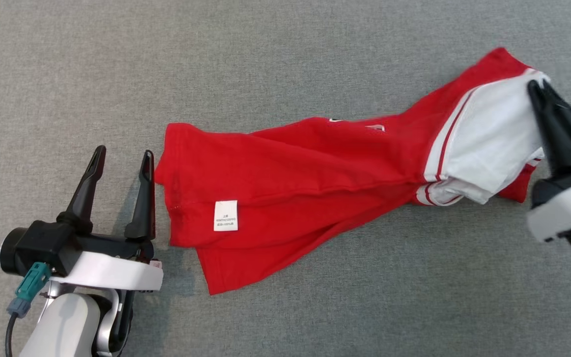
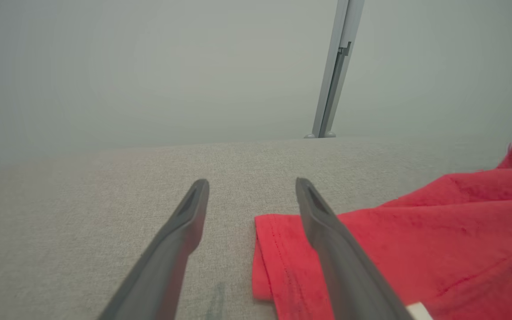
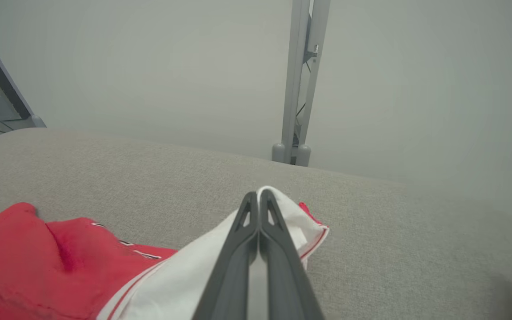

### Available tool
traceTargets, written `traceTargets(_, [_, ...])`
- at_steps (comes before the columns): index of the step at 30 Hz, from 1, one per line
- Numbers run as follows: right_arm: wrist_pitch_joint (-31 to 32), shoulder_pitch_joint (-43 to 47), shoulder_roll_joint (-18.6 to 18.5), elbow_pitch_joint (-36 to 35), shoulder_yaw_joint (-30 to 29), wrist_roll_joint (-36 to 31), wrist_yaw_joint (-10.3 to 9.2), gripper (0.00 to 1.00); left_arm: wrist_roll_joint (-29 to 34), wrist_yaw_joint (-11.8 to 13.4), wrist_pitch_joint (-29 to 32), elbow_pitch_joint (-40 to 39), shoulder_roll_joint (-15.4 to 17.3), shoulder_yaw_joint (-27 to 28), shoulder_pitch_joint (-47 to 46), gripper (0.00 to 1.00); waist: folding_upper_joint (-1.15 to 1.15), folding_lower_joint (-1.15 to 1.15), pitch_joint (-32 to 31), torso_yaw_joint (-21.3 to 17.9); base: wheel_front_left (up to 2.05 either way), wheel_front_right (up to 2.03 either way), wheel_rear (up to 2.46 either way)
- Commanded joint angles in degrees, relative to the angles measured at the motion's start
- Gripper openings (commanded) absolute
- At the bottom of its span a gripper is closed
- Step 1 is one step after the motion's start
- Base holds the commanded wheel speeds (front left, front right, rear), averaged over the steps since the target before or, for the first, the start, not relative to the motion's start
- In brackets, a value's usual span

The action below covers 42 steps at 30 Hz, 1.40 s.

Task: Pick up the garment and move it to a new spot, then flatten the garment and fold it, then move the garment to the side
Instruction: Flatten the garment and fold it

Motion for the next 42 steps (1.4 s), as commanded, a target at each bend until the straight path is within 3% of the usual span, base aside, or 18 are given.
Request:
traceTargets(1, [0.0,-1.6,0.2,1.8,1.3,0.4,-0.02,0.00,0.4,-0.4,-0.2,0.2,-0.1,-0.1,-1.4,1.00,0.00,0.00,0.4,0.6,0.00,0.00,0.00])
traceTargets(7, [-1.4,-4.6,1.6,10.1,7.2,1.7,-0.02,0.00,0.5,-1.4,-0.3,1.1,-1.0,-1.0,-2.9,1.00,0.00,0.00,1.6,3.5,0.00,0.00,0.00])
traceTargets(13, [-3.6,-4.7,2.4,15.0,8.4,2.4,-0.02,0.00,0.6,-1.7,-0.4,1.8,-1.8,-0.9,-3.0,1.00,0.00,0.00,1.9,4.3,0.00,0.00,0.00])
traceTargets(14, [-4.6,-4.6,2.5,15.4,8.2,2.4,-0.02,0.37,0.7,-1.8,-0.4,1.9,-1.9,-0.9,-2.9,1.00,0.00,0.00,1.8,4.3,0.00,0.00,0.00])
traceTargets(15, [-5.5,-4.2,2.9,15.8,8.1,2.8,-0.02,1.00,0.7,-1.8,-0.5,2.1,-1.9,-0.7,-2.8,1.00,0.00,0.00,1.7,4.2,0.00,0.00,0.00])
traceTargets(23, [-15.9,1.5,4.9,12.3,3.4,5.1,-0.01,1.00,1.3,-1.9,-0.4,2.2,-1.4,0.2,-1.7,1.00,0.00,0.00,-0.8,1.1,0.00,0.00,0.00])
traceTargets(32, [-21.9,10.0,5.9,7.5,-8.9,-1.5,-0.01,1.00,1.5,-0.8,-0.1,1.9,-0.3,0.7,-0.5,1.00,0.00,0.00,-4.0,-2.3,0.00,0.00,0.00])
traceTargets(42, [-21.5,15.3,7.1,7.8,-7.0,-2.4,-0.01,1.00,0.5,0.6,0.9,1.7,0.6,1.0,3.9,1.00,0.00,0.00,-9.2,-2.9,0.00,0.00,0.00])
